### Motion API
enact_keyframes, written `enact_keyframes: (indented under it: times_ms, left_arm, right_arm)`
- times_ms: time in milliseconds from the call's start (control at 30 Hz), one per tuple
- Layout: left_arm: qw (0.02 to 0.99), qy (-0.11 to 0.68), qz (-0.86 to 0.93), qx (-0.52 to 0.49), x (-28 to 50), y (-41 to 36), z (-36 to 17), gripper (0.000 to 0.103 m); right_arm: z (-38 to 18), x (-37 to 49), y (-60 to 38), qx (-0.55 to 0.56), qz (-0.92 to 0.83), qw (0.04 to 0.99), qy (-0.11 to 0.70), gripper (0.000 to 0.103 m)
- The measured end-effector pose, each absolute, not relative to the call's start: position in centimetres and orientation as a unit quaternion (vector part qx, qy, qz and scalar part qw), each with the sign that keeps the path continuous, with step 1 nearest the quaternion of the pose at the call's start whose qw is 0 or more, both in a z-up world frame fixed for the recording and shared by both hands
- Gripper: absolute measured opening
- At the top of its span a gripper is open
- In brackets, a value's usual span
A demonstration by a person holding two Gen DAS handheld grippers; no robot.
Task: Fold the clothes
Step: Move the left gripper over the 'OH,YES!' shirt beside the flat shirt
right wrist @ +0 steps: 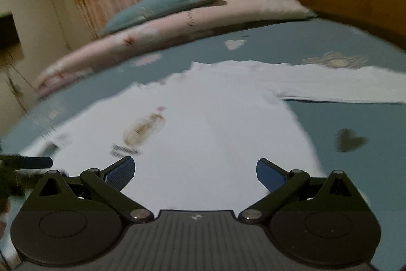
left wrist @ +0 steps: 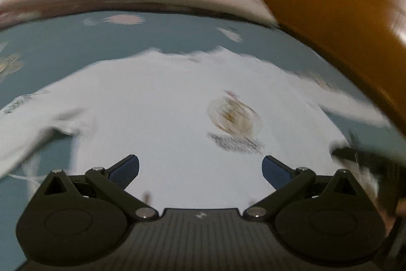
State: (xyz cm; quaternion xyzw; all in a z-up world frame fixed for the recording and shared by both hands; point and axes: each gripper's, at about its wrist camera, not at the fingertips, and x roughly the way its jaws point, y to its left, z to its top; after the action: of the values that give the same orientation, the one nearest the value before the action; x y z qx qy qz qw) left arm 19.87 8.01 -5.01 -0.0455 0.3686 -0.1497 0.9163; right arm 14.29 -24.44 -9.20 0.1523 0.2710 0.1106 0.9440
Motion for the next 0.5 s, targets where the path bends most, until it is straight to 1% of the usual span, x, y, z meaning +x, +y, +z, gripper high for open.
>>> enact_keyframes:
  times_ms: [33,133,167,233,300,400,500]
  left_arm:
    - [0.918,0.373,-0.125,-0.042,21.1,9.3,-4.4,0.102]
    - [0.923,0.378,-0.061,-0.033,25.0,13.1,-2.7,0.102]
    - [0.923,0.379,-0.048,-0.042,26.3,14.2,-2.4,0.102]
    - [0.910,0.405,-0.022,-0.088,29.5,16.5,-2.7,0.102]
    - [0.899,0.413,-0.006,-0.143,32.0,18.3,-3.4,0.102]
    - [0.874,0.427,-0.017,-0.231,34.8,20.4,-4.8,0.102]
    - [0.864,0.427,-0.015,-0.267,36.4,21.0,-6.3,0.102]
  right_arm:
    - [-9.7,14.5,-24.2,0.158,0.118,0.944,0.265,0.103]
    - [-11.0,15.4,-22.9,0.141,0.132,0.931,0.311,0.103]
    - [-10.9,15.4,-22.6,0.124,0.135,0.932,0.314,0.103]
    - [-10.3,15.0,-21.9,0.084,0.146,0.937,0.305,0.103]
    - [-9.8,14.5,-21.5,0.059,0.149,0.941,0.296,0.103]
    - [-9.8,14.7,-22.1,0.073,0.158,0.934,0.311,0.103]
    - [-10.1,15.1,-23.1,0.105,0.152,0.925,0.333,0.103]
